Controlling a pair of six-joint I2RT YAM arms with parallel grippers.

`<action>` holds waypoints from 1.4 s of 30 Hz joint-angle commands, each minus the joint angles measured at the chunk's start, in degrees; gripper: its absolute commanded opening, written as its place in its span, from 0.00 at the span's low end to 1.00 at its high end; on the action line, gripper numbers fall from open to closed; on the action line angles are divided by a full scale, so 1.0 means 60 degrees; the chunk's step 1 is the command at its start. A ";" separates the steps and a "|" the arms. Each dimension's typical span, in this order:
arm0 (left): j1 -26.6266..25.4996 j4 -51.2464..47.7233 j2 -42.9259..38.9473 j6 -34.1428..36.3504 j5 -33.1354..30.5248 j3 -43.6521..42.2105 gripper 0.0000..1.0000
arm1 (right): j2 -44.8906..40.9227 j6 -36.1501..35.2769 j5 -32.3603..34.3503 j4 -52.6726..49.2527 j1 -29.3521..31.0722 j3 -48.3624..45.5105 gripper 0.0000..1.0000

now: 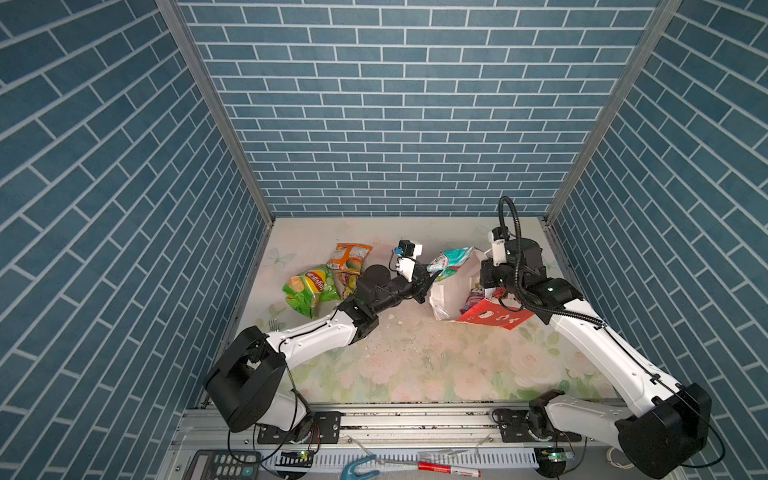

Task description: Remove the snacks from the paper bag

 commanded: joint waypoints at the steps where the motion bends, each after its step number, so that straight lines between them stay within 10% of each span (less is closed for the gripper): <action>1: 0.0055 0.0309 -0.0369 0.1234 -0.0050 -0.0110 0.00 | -0.0155 0.0174 -0.0083 -0.0076 -0.0011 -0.0152 0.00; 17: 0.0055 -0.1259 -0.1930 0.4076 -0.4641 -0.1378 0.00 | -0.0481 0.0435 -0.0151 -0.0085 -0.0011 -0.0174 0.00; 21: 0.0124 -0.1517 -0.1984 0.3918 -0.6308 -0.1624 0.00 | -0.0316 0.0407 -0.0180 -0.0098 -0.0020 -0.0096 0.00; 42: 0.2195 -0.5450 -0.1374 0.0896 -0.7694 -0.0579 0.00 | -0.0109 0.0186 -0.0703 0.0326 -0.0015 -0.0179 0.00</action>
